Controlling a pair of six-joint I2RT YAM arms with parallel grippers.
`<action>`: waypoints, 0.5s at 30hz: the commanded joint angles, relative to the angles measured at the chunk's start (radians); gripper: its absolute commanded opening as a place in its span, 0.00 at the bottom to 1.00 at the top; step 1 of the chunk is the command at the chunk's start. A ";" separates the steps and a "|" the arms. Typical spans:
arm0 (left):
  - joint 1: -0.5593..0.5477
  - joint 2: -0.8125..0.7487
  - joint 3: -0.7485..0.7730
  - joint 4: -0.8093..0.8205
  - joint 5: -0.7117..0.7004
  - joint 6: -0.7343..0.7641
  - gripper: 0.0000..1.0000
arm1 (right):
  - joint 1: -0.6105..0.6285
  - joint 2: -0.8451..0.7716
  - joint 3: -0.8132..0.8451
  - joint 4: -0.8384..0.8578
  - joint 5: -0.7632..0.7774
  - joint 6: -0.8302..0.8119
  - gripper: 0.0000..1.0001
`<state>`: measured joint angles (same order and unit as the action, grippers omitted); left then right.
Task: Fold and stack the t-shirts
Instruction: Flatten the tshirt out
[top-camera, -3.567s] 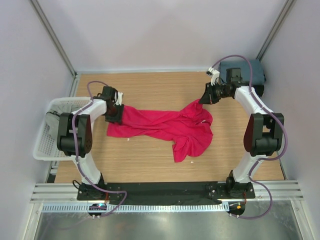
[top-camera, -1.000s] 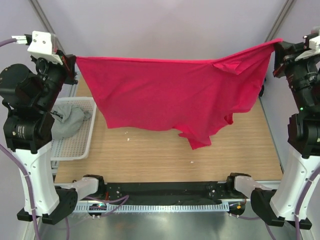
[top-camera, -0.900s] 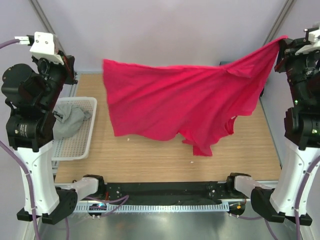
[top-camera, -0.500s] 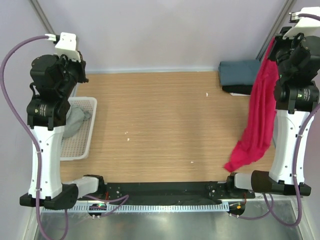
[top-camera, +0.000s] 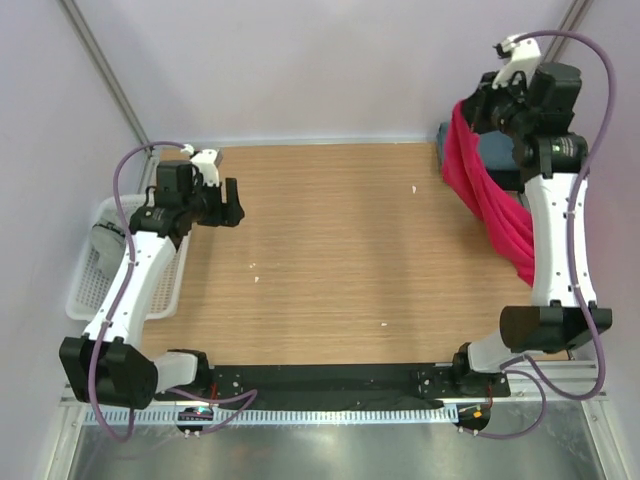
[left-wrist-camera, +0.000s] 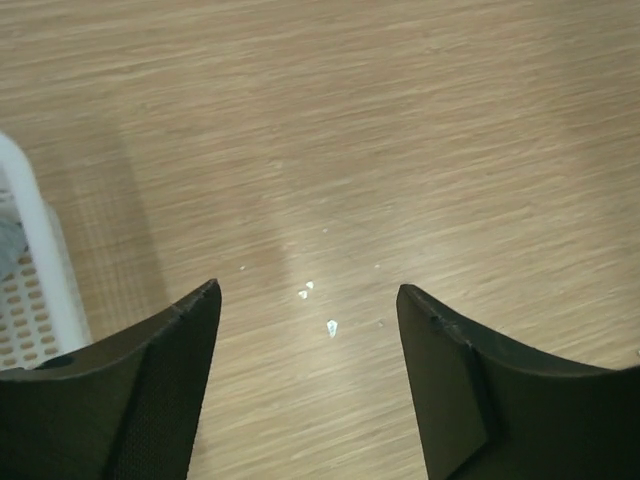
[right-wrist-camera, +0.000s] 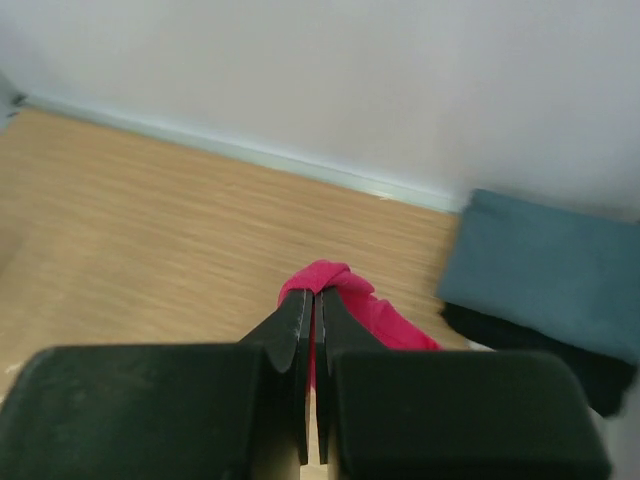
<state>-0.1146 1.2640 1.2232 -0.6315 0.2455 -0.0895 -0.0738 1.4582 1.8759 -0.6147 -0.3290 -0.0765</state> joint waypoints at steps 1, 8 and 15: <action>0.004 -0.118 -0.034 0.171 -0.104 0.000 0.74 | 0.066 -0.007 0.138 0.048 -0.289 0.063 0.01; 0.004 -0.127 -0.060 0.177 -0.181 -0.004 0.74 | 0.059 0.036 0.443 0.372 -0.790 0.411 0.01; 0.024 -0.204 -0.103 0.227 -0.281 -0.010 0.75 | 0.051 0.074 0.212 1.469 -0.906 1.327 0.01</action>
<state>-0.1043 1.1175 1.1275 -0.4759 0.0307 -0.0978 -0.0193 1.4971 2.1574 0.3737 -1.1324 0.8276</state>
